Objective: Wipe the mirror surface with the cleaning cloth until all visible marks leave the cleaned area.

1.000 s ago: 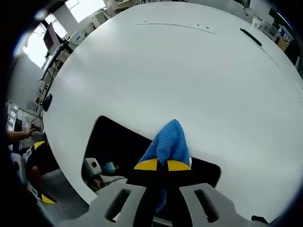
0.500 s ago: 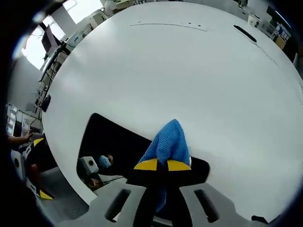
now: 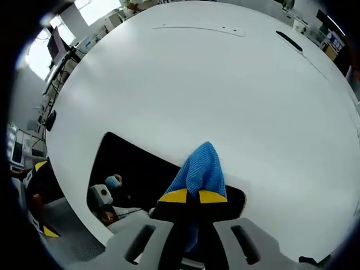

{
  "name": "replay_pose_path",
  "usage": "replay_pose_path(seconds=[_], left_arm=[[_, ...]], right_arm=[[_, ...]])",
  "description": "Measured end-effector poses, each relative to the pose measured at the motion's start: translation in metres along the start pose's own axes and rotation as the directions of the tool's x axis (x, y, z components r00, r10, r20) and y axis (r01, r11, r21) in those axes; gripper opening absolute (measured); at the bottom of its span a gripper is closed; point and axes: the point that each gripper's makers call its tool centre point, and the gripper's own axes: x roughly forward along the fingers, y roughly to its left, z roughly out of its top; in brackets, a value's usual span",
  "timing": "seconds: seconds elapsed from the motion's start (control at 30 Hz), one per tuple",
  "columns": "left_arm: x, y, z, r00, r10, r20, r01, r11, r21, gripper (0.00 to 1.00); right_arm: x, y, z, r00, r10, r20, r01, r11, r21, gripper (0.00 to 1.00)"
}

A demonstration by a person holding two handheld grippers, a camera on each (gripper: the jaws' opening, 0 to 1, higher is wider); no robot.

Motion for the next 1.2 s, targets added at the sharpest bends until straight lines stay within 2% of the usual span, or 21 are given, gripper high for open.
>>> replay_pose_path(seconds=[0.2, 0.4, 0.63, 0.77, 0.83, 0.9, 1.0, 1.13, 1.2], left_arm=[[0.0, 0.0, 0.001, 1.0, -0.003, 0.0, 0.003, 1.0, 0.005, 0.99], [0.001, -0.001, 0.002, 1.0, -0.004, 0.001, 0.004, 1.0, 0.016, 0.99], [0.0, -0.002, 0.005, 1.0, -0.004, 0.015, 0.004, 1.0, 0.02, 0.99], [0.001, -0.004, 0.006, 1.0, -0.005, 0.012, 0.005, 0.999, 0.033, 0.99], [0.001, -0.003, 0.007, 1.0, 0.003, 0.018, -0.003, 0.999, 0.04, 0.99], [0.002, -0.004, 0.009, 1.0, -0.005, 0.019, 0.005, 1.0, 0.026, 0.99], [0.001, -0.005, 0.015, 0.999, -0.011, 0.034, 0.011, 1.0, 0.018, 0.99], [0.003, -0.012, 0.025, 0.999, -0.028, 0.043, 0.026, 0.998, 0.059, 0.99], [0.004, -0.013, 0.025, 0.999, -0.025, 0.02, 0.023, 0.996, 0.083, 0.99]], right_arm=[[0.002, 0.001, -0.003, 1.0, -0.02, -0.005, 0.02, 1.0, -0.012, 0.0], [-0.007, 0.008, -0.017, 0.999, -0.033, 0.001, 0.033, 0.999, -0.028, 0.0], [-0.006, 0.01, -0.034, 0.999, 0.037, -0.001, -0.037, 0.997, 0.07, 0.0], [-0.005, 0.013, -0.042, 0.999, 0.049, -0.003, -0.048, 0.996, 0.074, 0.0], [-0.012, 0.018, -0.049, 0.999, 0.054, 0.005, -0.054, 0.995, 0.089, 0.0], [-0.02, 0.024, -0.057, 0.998, 0.059, 0.012, -0.059, 0.994, 0.094, 0.0], [-0.02, 0.028, -0.062, 0.998, 0.067, 0.008, -0.068, 0.993, 0.092, 0.0], [-0.019, 0.03, -0.067, 0.997, 0.073, 0.013, -0.074, 0.993, 0.094, 0.0], [-0.019, 0.03, -0.069, 0.997, 0.074, 0.02, -0.075, 0.993, 0.095, 0.0]])
